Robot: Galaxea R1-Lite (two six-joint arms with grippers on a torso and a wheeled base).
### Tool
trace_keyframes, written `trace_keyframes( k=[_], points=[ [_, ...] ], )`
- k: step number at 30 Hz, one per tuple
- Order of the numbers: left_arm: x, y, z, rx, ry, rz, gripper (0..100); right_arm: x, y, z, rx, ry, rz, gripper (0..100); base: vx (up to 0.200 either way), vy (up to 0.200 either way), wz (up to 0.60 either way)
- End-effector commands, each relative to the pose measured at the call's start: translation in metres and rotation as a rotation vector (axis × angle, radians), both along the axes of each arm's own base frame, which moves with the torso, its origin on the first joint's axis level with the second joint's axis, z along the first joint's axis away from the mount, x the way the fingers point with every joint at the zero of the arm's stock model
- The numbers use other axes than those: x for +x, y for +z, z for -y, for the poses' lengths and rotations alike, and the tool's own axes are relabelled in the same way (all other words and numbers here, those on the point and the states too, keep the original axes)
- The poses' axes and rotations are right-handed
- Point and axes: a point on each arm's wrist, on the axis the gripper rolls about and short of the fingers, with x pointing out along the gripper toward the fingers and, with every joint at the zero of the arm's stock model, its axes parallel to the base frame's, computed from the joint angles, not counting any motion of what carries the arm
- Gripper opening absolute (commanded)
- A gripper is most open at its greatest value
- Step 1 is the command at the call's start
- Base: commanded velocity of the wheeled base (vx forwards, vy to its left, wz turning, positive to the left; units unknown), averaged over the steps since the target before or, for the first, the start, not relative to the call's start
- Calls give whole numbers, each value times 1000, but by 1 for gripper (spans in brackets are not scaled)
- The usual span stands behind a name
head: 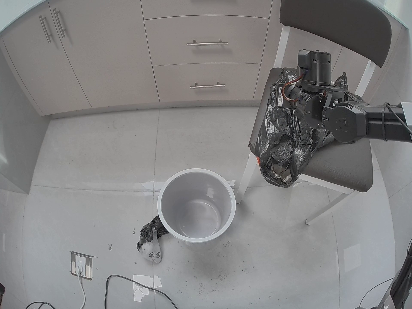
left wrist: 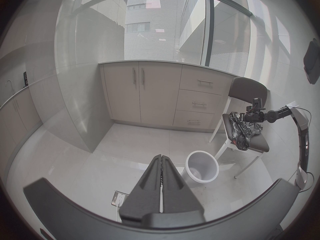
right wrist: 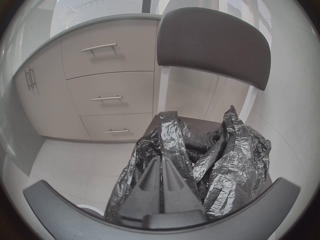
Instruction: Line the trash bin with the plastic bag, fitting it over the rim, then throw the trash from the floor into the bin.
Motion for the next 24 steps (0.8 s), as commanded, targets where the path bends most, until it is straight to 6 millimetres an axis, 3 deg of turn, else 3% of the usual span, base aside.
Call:
trace_keyframes(
  k=[1,13,20,24],
  points=[
    [2,-2,0,-1,-1,-10,0,5,-2,5,-1,-16,-2,0,0,0,0],
    [2,-3,0,-1,-3,-13,0,18,-14,7,-36,-39,-23,0,0,0,0],
    [3,-3,0,-1,-3,-17,0,20,-10,12,-40,-51,-14,0,0,0,0],
    [3,-4,0,-1,-3,-19,0,9,4,9,-23,-32,14,0,0,0,0]
  ],
)
